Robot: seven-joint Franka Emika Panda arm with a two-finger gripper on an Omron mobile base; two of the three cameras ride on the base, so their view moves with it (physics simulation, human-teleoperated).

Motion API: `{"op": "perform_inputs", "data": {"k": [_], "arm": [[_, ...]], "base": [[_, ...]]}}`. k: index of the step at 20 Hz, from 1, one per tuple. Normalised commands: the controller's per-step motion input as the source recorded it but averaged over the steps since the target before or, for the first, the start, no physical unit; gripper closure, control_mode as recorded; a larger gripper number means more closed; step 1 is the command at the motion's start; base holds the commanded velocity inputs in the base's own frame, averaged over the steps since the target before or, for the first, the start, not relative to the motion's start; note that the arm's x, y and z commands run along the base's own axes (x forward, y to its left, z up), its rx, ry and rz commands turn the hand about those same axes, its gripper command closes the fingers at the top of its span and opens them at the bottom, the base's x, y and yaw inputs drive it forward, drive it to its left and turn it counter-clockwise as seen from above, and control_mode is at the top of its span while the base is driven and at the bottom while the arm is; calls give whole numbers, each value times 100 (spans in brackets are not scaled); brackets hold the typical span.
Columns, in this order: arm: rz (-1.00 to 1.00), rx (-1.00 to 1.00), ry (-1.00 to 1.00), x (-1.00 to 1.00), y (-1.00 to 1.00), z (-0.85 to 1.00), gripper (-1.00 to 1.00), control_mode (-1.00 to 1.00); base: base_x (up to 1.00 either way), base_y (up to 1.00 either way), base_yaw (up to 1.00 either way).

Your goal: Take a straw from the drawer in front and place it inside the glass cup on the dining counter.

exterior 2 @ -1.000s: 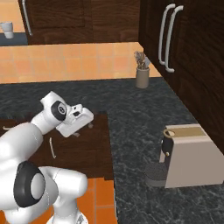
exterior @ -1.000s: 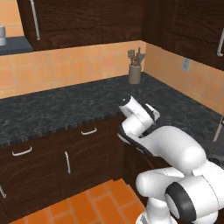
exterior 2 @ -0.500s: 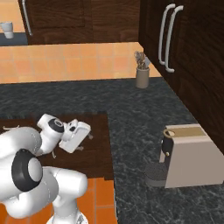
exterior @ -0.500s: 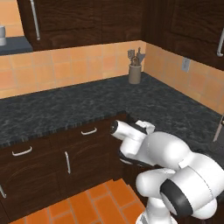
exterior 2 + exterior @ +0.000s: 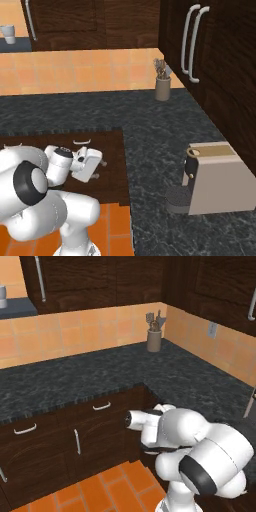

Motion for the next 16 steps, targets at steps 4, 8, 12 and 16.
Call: {"op": "perform_inputs", "data": {"k": [4, 8, 12, 16], "arm": [[-9, -1, 0, 10, -3, -18, -100, -100], [-7, -1, 0, 12, -16, -25, -100, -100], [-6, 0, 0, 4, -16, -32, -100, -100], [0, -4, -6, 2, -1, -15, -100, -100]], "base": [[0, 0, 0], [0, 0, 0], [0, 0, 0], [0, 0, 0]]}}
